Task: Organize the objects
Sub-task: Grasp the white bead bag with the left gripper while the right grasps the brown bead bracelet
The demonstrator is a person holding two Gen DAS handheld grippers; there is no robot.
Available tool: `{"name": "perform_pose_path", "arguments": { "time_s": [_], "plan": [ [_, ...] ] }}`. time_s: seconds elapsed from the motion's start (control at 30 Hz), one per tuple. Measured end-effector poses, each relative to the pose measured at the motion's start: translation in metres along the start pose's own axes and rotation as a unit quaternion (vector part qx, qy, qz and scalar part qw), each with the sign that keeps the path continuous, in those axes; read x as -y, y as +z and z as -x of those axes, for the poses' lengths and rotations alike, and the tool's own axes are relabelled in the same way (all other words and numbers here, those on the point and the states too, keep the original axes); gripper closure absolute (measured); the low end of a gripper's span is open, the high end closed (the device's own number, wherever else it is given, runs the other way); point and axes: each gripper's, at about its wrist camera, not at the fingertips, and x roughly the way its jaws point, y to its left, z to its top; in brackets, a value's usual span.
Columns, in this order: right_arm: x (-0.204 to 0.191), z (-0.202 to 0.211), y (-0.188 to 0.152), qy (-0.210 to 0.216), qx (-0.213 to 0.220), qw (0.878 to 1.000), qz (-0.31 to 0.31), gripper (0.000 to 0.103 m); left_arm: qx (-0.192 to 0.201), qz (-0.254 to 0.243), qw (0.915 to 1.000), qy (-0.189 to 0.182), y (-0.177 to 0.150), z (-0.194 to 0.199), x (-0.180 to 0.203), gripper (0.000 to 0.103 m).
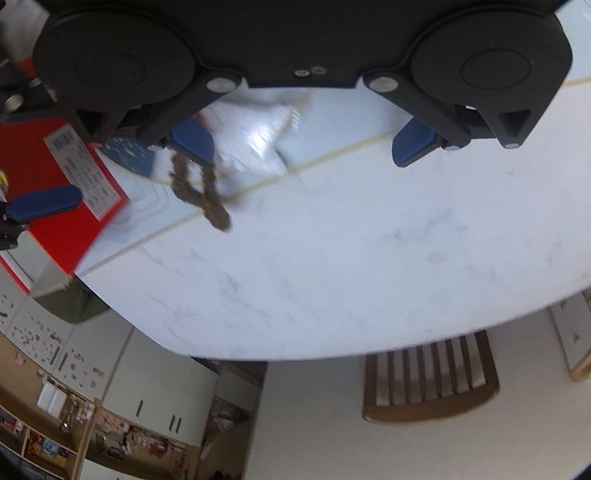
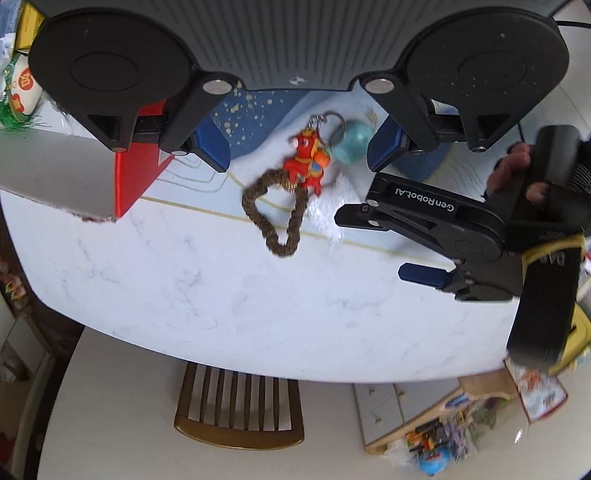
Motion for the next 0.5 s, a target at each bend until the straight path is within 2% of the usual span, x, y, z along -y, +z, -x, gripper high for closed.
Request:
{"name": "perform_pose_path", "arguments": {
  "time_s": [0.07,0.17,0.3,0.5],
  "plan": [
    [0.008,0.004,0.006,0.009,0.004,1.000,-0.013,0.022,0.001,0.001,1.0000,0.003,0.000,-0.001,-0.007,0.001],
    [0.015,-0.002,0.017,0.002,0.000,1.000,-0.019,0.022,0.001,-0.010,1.0000,-0.002,-0.001,-0.001,-0.005,0.001],
    [0.018,-0.020,0.031,-0.006,-0.006,0.999,-0.035,0.022,0.007,-0.035,0.9993,-0.011,-0.005,-0.001,0.010,0.001],
    [0.021,-0.053,0.044,-0.008,-0.027,0.998,-0.064,0.024,-0.008,-0.032,0.9993,-0.019,-0.011,-0.015,0.016,0.002]
  ]
}}
